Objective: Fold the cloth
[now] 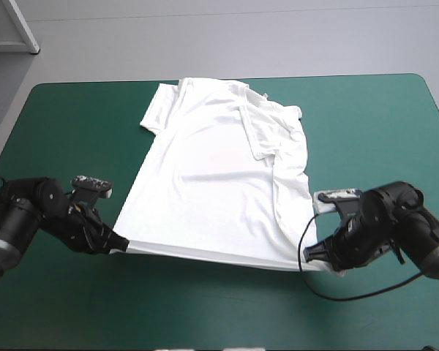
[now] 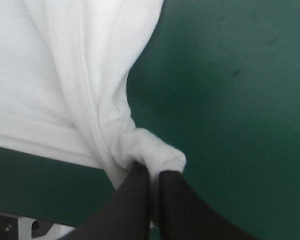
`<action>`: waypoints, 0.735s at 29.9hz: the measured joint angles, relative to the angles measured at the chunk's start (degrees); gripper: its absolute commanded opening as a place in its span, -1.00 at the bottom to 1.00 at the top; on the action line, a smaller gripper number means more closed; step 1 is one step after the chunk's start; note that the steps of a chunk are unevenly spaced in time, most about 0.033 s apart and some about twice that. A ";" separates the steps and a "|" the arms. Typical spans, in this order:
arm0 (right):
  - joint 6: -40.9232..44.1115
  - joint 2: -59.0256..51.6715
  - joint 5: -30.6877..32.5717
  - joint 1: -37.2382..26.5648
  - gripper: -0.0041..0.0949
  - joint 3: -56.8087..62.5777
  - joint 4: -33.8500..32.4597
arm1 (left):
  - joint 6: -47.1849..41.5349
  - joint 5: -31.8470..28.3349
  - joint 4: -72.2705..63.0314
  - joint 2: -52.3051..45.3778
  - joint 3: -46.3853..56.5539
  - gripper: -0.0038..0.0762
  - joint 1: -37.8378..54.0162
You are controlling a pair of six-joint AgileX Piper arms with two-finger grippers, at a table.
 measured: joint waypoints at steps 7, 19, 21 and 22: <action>0.00 -8.37 -0.80 0.17 -0.95 10.77 5.65 | -1.21 -0.94 -0.64 -8.19 11.63 -0.93 0.00; -1.98 -13.33 -0.78 0.28 -0.53 13.95 6.63 | -1.41 -1.32 -1.26 -12.93 21.17 -0.65 0.00; -2.74 -13.33 -0.78 0.28 -0.10 13.95 6.13 | -1.41 -1.32 -1.73 -12.93 21.17 -0.35 0.00; -3.08 -13.33 -0.78 0.28 0.09 13.95 5.94 | -1.34 -1.32 -2.00 -12.93 21.17 -0.25 0.00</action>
